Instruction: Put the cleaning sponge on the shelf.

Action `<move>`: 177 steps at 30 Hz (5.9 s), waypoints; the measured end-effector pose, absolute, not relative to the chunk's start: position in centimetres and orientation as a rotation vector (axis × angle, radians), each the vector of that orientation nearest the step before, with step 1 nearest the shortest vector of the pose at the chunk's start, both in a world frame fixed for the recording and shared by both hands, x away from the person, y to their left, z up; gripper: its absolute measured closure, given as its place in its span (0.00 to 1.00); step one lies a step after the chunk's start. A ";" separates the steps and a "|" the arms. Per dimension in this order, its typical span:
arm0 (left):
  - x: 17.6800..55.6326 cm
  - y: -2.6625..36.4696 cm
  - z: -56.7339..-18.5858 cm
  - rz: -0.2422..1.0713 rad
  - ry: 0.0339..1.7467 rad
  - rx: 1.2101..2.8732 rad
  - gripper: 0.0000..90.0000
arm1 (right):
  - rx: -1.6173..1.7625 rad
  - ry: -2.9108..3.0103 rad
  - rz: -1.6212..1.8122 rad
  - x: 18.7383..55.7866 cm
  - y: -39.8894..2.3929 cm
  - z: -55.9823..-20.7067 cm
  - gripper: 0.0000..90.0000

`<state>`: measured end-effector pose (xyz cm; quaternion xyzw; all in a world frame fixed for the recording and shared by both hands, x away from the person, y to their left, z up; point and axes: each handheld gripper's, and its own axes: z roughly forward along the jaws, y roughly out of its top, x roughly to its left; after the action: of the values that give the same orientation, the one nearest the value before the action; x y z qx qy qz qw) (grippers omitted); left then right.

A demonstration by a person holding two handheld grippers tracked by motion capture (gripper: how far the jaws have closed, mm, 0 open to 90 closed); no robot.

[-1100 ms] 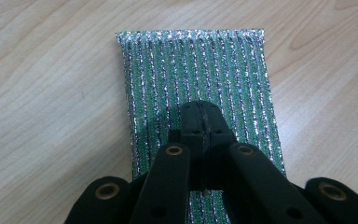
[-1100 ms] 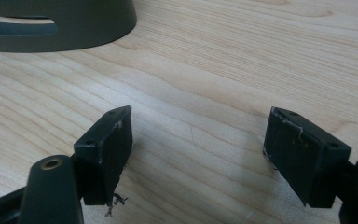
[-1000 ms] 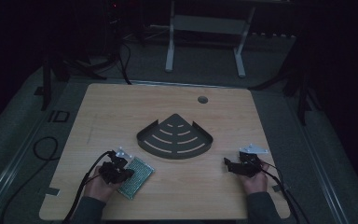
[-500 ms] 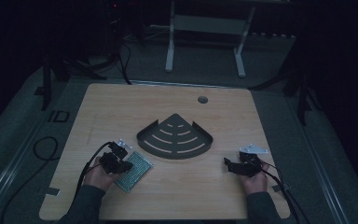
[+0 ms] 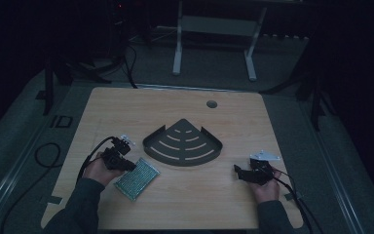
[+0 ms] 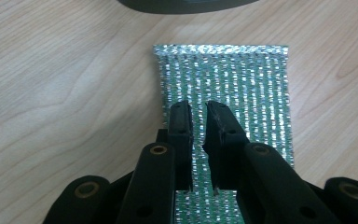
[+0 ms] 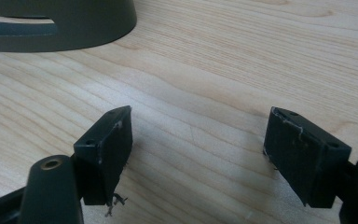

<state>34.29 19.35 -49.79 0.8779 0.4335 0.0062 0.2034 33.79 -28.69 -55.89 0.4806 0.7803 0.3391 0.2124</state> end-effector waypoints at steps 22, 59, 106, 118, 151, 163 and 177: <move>36.2 20.2 -50.6 -0.108 1.220 2.475 0.86 | 1.335 2.167 0.942 33.8 -28.7 -55.9 0.25; 36.9 19.7 -51.5 -0.229 1.336 2.498 0.98 | 1.335 2.167 0.942 33.8 -28.7 -55.9 0.25; 37.0 20.9 -46.3 -0.138 1.248 2.487 1.00 | 1.335 2.167 0.942 33.8 -28.7 -55.9 0.25; 37.3 21.2 -44.8 -0.108 1.240 2.466 1.00 | 1.335 2.167 0.942 33.8 -28.7 -55.9 0.25; 39.0 20.7 -41.7 -0.054 1.214 2.425 1.00 | 1.335 2.168 0.942 33.8 -28.7 -55.9 0.25; 40.2 19.6 -40.8 -0.029 1.193 2.446 1.00 | 1.335 2.167 0.943 33.8 -28.7 -55.9 0.25; 41.6 17.9 -39.7 0.006 1.171 2.465 1.00 | 1.335 2.169 0.943 33.8 -28.7 -55.9 0.25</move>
<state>41.57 17.93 -39.71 0.8840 0.4201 0.0021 0.2050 33.82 -28.69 -55.89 0.4804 0.7806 0.3395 0.2115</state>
